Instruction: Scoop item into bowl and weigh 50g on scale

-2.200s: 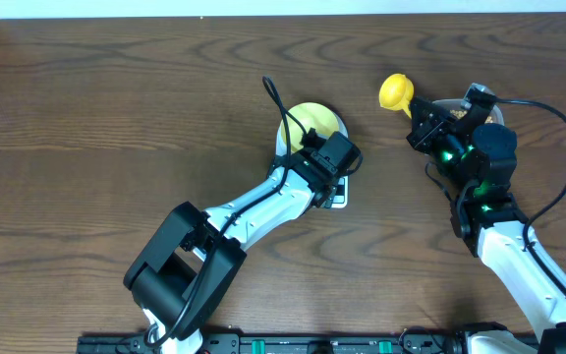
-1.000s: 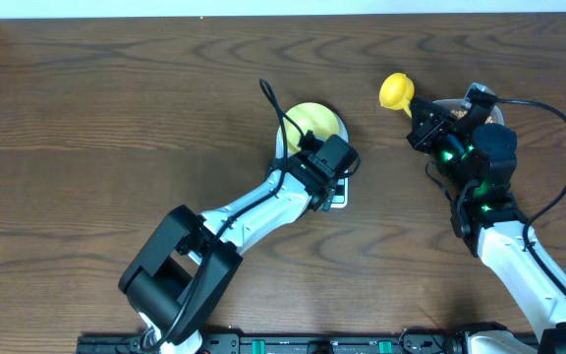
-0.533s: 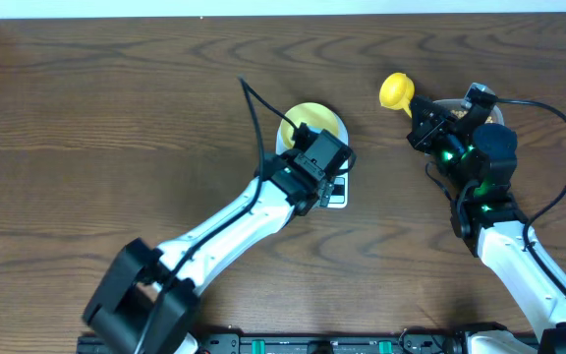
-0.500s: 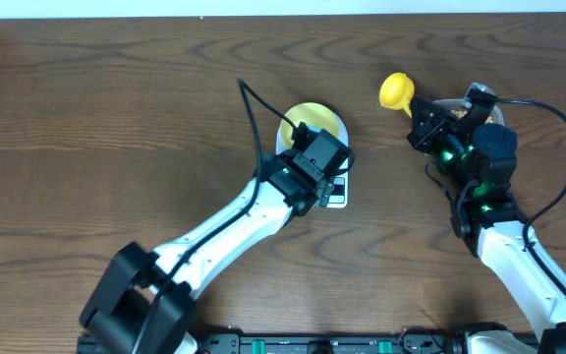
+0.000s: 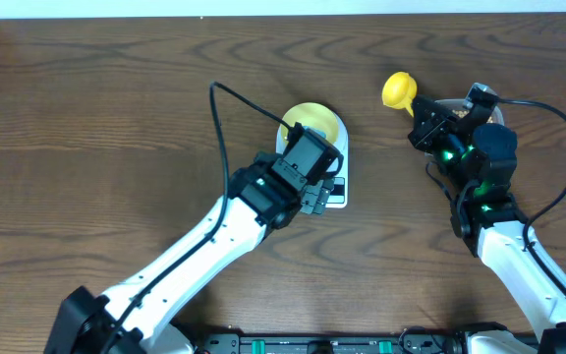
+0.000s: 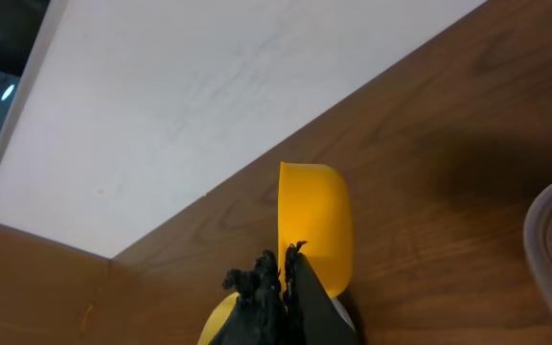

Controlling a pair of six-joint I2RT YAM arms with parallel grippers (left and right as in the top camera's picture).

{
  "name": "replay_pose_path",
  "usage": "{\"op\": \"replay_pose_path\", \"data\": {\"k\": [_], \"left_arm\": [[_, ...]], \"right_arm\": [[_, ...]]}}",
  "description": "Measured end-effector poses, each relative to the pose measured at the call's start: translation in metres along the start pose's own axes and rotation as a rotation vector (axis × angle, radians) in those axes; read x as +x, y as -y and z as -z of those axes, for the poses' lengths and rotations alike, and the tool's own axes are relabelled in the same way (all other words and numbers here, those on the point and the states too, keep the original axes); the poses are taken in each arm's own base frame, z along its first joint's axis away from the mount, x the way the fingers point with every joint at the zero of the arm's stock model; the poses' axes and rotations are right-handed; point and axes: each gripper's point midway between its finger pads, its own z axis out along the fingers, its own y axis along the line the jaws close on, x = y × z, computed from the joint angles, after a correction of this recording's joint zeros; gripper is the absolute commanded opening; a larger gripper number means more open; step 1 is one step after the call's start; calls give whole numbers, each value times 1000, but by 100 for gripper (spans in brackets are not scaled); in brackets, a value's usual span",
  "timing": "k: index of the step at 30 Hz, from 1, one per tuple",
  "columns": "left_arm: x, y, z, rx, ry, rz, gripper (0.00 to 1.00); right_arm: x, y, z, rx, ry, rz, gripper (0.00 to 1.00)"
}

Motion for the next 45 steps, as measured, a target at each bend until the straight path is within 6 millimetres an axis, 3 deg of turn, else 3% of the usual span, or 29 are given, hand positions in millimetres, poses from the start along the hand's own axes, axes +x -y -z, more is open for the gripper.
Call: {"op": "replay_pose_path", "data": {"k": [8, 24, 34, 45], "left_arm": [[-2, -19, -3, 80, -32, 52, 93], [-11, -109, -11, -78, -12, 234, 93], [7, -114, -10, -106, -84, 227, 93], [1, -114, -13, -105, -52, 231, 93]], "right_arm": [[-1, 1, 0, 9, 8, 13, 1], [-1, 5, 0, 25, 10, 78, 1], [6, 2, 0, 1, -29, 151, 1], [8, 0, 0, -13, -37, 301, 1]]}}
